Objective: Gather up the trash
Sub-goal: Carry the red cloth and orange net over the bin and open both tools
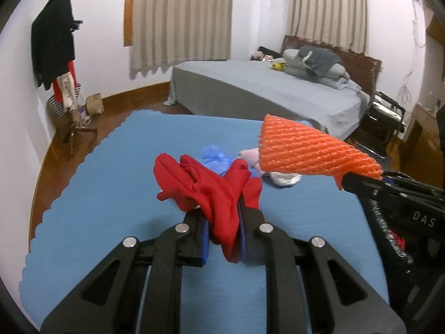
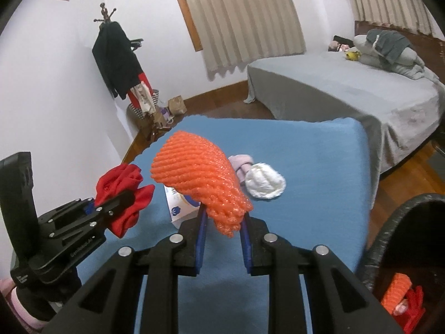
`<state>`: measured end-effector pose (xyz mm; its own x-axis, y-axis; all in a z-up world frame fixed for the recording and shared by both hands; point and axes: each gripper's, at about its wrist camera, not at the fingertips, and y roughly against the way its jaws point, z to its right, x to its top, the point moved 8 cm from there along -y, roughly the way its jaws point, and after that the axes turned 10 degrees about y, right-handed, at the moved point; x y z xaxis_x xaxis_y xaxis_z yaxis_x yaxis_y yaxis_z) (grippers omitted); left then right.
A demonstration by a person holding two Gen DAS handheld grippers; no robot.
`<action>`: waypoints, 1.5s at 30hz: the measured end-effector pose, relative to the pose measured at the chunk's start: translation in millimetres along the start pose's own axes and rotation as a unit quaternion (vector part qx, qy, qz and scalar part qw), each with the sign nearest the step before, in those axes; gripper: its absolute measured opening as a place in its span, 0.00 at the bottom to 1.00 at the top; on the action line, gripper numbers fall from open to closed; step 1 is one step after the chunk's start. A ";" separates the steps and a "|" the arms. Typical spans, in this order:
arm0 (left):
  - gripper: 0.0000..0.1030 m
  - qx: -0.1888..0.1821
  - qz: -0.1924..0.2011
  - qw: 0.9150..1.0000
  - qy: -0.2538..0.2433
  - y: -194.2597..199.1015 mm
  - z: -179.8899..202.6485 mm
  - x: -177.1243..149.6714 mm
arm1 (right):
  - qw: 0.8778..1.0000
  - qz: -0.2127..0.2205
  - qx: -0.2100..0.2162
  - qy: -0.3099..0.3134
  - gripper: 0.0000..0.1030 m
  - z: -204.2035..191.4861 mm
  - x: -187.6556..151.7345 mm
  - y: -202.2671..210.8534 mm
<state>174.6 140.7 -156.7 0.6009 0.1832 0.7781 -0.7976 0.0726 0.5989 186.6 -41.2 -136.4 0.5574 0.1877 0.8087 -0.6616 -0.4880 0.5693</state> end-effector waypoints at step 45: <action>0.21 -0.265 -0.046 0.950 -0.159 -8.3 328.2 -72.9 | 0.955 0.011 -0.254 -0.155 0.21 217.6 -123.5 197.5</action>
<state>154.9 -195.0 -156.1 0.5883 -0.1476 0.7951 -0.6046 0.5726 0.5537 96.2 -346.2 -156.0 0.6096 -0.1174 0.7840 -0.7893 0.0019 0.6140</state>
